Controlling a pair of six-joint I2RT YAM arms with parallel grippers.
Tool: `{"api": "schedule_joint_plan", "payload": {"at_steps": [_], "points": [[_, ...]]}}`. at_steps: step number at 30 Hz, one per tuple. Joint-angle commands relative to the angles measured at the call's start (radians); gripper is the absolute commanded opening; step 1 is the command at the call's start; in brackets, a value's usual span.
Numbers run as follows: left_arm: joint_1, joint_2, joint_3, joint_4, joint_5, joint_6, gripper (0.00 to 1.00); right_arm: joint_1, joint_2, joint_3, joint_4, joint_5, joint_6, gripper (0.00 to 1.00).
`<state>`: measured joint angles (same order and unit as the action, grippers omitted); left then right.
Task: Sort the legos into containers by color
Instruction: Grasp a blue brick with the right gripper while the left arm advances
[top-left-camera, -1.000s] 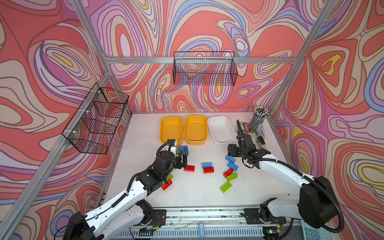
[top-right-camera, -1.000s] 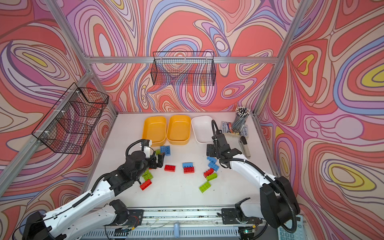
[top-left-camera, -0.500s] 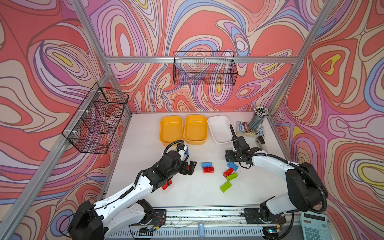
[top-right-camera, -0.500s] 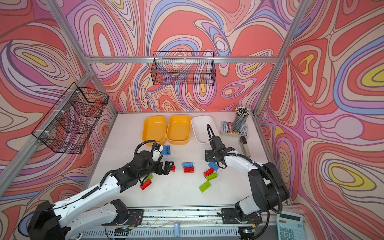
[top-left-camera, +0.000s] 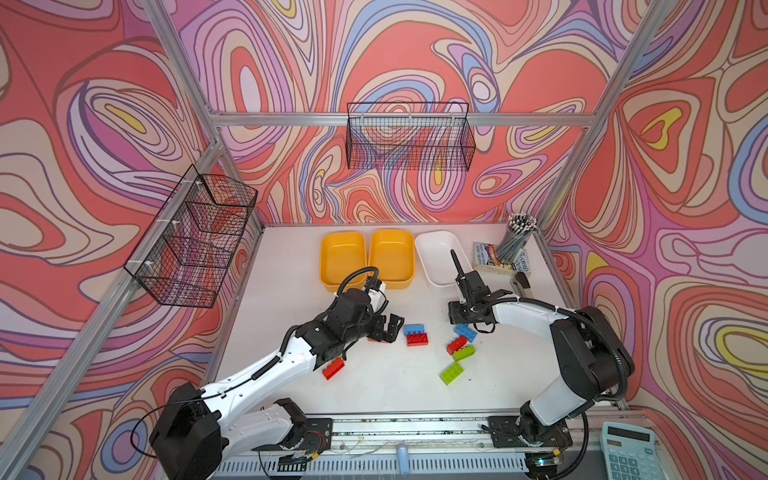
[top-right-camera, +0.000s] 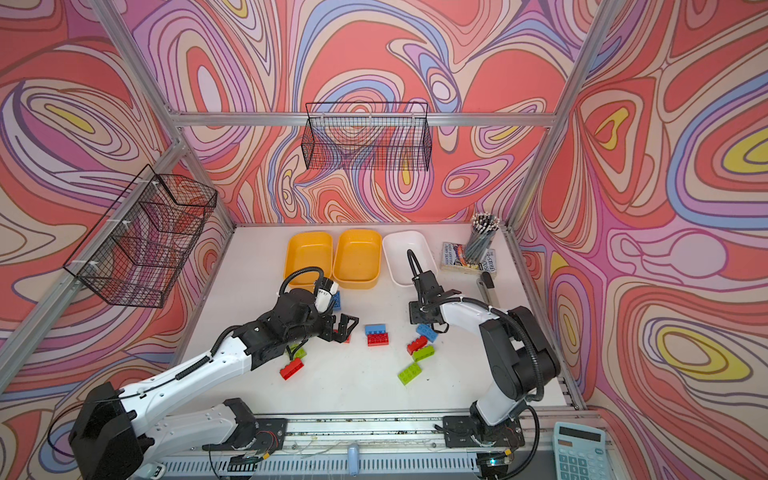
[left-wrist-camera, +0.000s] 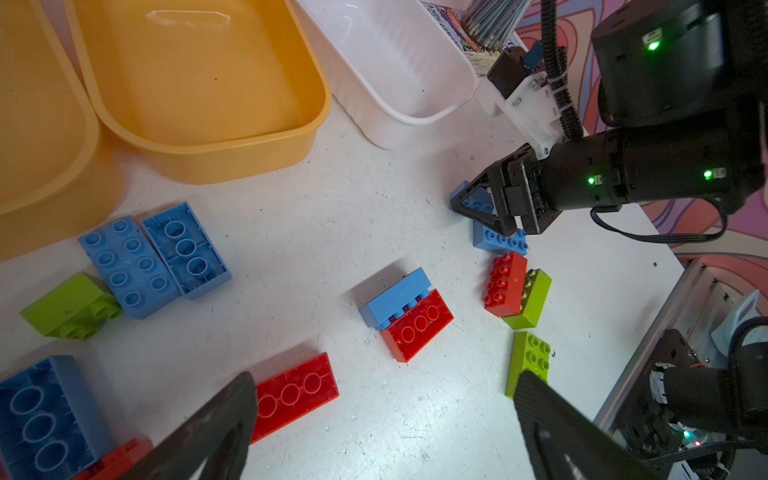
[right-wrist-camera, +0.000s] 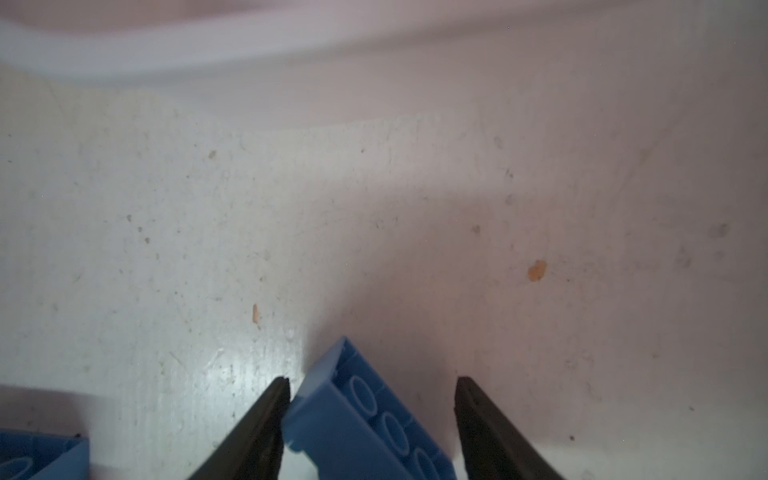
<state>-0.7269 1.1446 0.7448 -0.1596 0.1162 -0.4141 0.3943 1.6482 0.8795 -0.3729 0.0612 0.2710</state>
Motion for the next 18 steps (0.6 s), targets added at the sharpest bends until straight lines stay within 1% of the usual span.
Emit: {"api": "schedule_joint_plan", "payload": {"at_steps": [1,5,12,18], "points": [[-0.003,0.024,0.044,-0.077,-0.003,0.011,1.00,0.005,0.028,0.028,-0.010,-0.001,-0.007,0.59],[-0.003,0.038,0.079,-0.138,-0.033,0.006,1.00,0.005,0.040,0.038,-0.023,-0.001,-0.003,0.52],[-0.003,0.045,0.159,-0.259,-0.141,-0.008,1.00,0.005,0.035,0.049,-0.047,0.018,0.007,0.37],[-0.003,0.057,0.201,-0.308,-0.170,-0.012,1.00,0.006,-0.004,0.073,-0.075,0.032,0.020,0.29]]}}
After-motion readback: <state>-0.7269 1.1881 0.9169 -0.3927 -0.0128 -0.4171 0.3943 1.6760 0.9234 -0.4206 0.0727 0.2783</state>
